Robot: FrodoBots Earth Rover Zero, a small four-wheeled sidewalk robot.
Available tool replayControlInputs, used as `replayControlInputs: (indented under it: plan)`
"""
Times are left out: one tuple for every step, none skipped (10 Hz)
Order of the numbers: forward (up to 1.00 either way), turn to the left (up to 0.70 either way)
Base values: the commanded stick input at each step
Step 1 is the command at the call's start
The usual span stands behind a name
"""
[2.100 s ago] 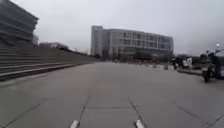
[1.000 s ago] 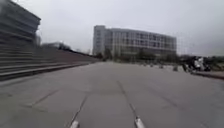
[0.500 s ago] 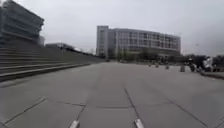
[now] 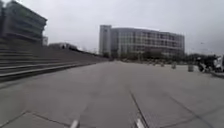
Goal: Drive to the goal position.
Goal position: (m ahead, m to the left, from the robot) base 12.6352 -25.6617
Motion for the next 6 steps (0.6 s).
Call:
replayControlInputs:
  plan:
    - [1.0, -0.4]
    - [1.0, -0.4]
    - [1.0, -0.4]
    - [1.0, -0.4]
    - [1.0, -0.4]
    - [1.0, -0.4]
